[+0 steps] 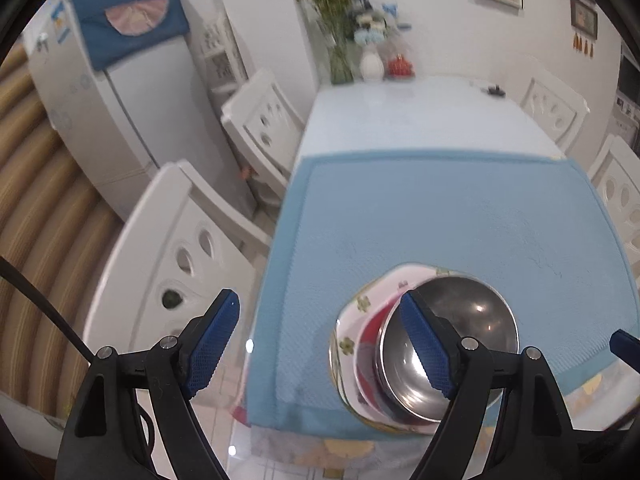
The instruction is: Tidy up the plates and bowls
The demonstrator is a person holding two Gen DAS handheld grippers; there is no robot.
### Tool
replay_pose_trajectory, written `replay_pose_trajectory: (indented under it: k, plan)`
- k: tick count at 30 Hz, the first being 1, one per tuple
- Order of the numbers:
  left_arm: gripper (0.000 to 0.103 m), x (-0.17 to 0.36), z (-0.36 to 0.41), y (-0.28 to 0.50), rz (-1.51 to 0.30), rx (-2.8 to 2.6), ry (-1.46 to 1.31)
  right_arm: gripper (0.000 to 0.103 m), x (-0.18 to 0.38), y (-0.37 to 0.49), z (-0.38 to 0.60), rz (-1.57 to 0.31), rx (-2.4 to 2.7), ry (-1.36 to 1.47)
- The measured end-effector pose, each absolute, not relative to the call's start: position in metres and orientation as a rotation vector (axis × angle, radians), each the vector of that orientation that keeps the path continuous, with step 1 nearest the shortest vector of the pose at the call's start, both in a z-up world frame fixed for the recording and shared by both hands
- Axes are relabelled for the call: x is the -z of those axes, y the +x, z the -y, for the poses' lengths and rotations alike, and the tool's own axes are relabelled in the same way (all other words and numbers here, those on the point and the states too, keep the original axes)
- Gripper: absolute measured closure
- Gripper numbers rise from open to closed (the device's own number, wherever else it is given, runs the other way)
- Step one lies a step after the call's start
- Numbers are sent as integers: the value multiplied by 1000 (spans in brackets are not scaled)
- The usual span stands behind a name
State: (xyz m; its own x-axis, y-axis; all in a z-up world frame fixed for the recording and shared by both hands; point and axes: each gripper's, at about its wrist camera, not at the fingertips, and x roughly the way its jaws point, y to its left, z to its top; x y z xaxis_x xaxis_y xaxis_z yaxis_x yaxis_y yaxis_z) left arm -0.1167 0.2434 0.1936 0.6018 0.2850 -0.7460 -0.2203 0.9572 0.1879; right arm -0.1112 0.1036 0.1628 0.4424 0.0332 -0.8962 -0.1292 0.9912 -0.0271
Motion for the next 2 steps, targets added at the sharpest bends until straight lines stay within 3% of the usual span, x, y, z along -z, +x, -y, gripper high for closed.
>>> replay_pose_trajectory:
  k: [2]
  plan:
    - [21,-197,-243,-116,-878,-283,72,6,-164,-112,-105,-1105,-107,-100]
